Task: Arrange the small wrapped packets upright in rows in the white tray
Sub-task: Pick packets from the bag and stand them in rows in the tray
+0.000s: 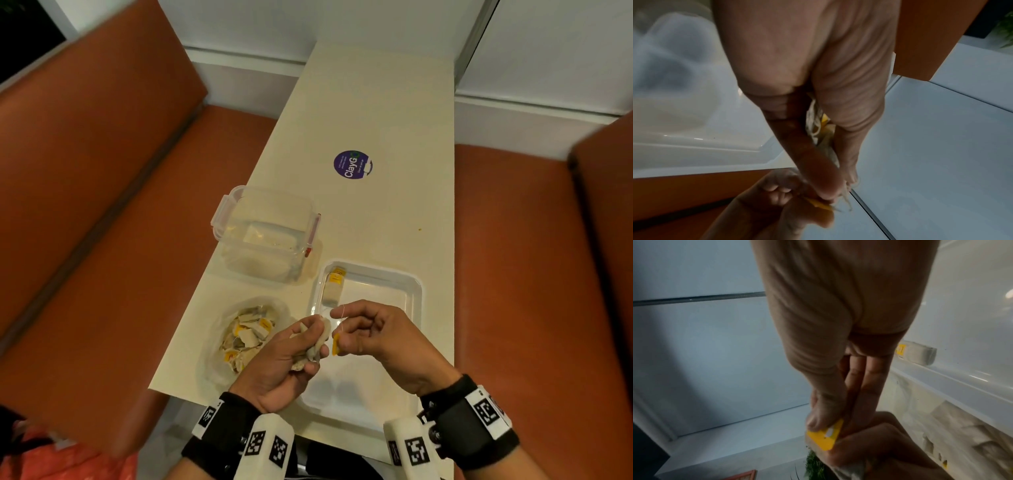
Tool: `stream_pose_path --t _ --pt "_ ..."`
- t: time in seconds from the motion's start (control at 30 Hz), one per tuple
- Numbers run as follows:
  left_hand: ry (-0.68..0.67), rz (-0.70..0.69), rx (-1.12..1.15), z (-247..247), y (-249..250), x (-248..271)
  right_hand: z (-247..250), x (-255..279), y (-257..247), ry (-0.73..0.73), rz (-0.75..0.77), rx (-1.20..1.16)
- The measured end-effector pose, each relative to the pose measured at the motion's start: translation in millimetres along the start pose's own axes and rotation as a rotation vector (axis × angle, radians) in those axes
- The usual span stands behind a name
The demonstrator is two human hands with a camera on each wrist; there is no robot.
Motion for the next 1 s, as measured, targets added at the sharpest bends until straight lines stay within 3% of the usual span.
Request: stream_pose_path --t 0.2,0.4,0.53,0.73,0.87,1.0 --pt "-0.043 0.051 -0.011 -9.9 -9.1 2.7 -9.1 -6.5 -4.8 -0.008 0.075 0.044" --pt "0.053 0.082 -0.005 -4.0 -15.8 2.8 -10.8 -7.6 -6.0 0.052 0.119 0.228" --pt "0.091 -0.020 -0.119 6.3 -13.2 -1.5 -4.8 -8.3 2.5 0.140 0.080 0.225" --pt "0.197 -0.299 -0.376 18.6 17.4 4.2 6.8 -5.8 8.5 0.170 -0.002 0.246" --pt "0.079 -0.410 -0.508 5.1 34.4 11.6 10.1 -3.6 6.1 0.104 -0.034 0.298" --pt "-0.050 -0.371 -0.745 -11.0 30.9 11.8 5.3 -1.1 0.2 0.049 -0.007 0.320"
Point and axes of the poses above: each hand's wrist, its own x-axis away from the middle knuckle, its own z-axis out of the back of the hand, y = z × x, the point moved 7 cm from there along -x, towards the middle knuckle, and after that the axes turned 12 degrees about x, right-handed, at the moved point
